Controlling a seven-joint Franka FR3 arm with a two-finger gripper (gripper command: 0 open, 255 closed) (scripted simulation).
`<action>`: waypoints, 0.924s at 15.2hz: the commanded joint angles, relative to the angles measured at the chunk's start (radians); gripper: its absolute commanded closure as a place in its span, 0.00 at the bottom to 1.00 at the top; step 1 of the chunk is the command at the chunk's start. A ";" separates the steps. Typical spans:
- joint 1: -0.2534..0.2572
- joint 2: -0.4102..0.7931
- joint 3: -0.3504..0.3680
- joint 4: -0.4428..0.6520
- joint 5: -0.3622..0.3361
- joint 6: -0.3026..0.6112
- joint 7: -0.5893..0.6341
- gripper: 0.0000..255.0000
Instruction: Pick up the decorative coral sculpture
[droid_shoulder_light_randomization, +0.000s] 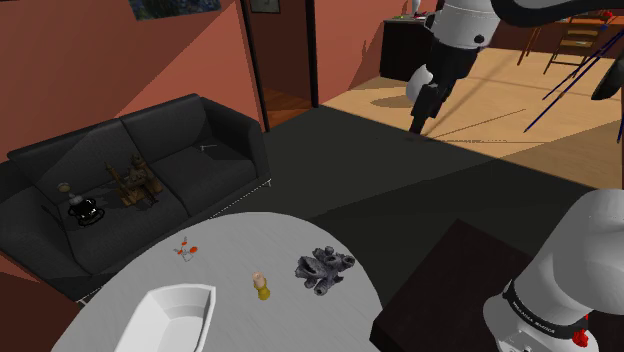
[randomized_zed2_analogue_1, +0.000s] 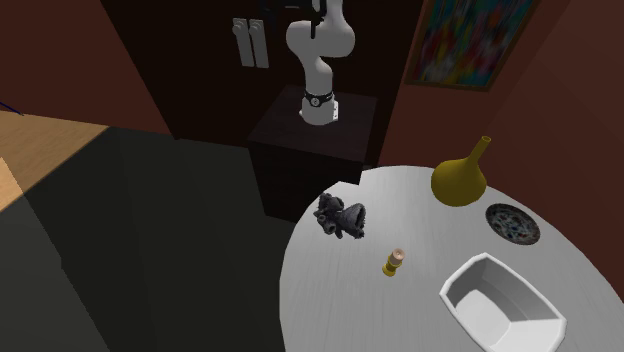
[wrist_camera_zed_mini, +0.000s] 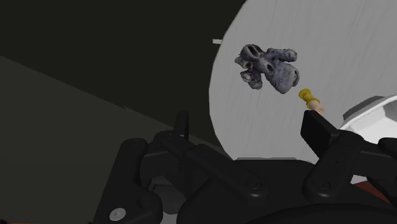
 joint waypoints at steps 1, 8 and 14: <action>0.000 0.000 0.000 0.000 0.000 0.000 0.000 0.00; 0.023 0.152 0.128 -0.055 0.001 0.166 0.098 0.00; 0.029 0.329 0.236 -0.056 -0.029 0.301 0.199 0.00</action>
